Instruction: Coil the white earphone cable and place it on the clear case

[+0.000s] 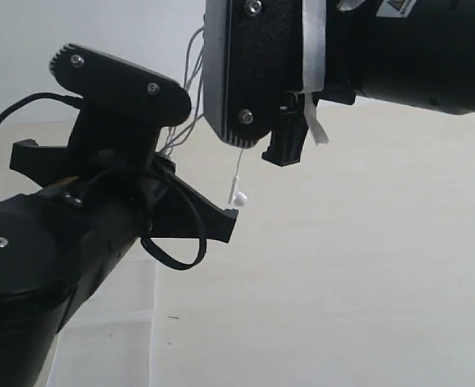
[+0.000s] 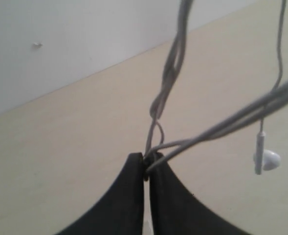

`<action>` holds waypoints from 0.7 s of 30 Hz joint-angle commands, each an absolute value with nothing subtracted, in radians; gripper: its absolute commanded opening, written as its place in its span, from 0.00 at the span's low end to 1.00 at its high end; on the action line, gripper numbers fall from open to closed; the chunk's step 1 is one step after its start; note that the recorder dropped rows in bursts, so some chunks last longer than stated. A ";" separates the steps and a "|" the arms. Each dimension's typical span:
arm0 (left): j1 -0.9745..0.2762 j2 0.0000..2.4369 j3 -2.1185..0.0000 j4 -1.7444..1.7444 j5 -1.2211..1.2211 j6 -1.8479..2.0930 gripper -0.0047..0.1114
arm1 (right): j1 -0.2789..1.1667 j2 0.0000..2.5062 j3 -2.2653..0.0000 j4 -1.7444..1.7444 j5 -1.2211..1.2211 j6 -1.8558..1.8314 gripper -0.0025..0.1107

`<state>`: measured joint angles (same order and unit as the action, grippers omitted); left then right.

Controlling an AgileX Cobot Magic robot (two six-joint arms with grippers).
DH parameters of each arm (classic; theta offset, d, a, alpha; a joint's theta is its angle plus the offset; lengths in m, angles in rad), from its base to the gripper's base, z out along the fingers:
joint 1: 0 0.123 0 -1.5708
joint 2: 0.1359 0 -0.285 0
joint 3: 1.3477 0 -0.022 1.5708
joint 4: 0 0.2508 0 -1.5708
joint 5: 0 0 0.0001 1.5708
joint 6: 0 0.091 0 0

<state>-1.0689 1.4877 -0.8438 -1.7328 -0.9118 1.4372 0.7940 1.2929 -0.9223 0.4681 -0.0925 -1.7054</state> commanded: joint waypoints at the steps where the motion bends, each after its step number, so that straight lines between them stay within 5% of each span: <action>1: -1.036 1.510 -0.838 -1.722 -0.822 1.413 0.04 | 0.791 1.293 -0.926 0.464 -0.107 -1.708 0.02; 6: -1.014 1.513 -0.838 -1.721 -0.735 1.411 0.13 | 0.791 1.293 -0.926 0.464 -0.107 -1.708 0.02; 14: -1.008 1.513 -0.838 -1.744 -0.747 1.406 0.57 | 0.791 1.323 -0.926 0.464 -0.107 -1.708 0.02; 21: -1.010 1.511 -0.838 -1.744 -0.764 1.406 0.57 | 0.791 1.376 -0.926 0.464 -0.205 -1.708 0.02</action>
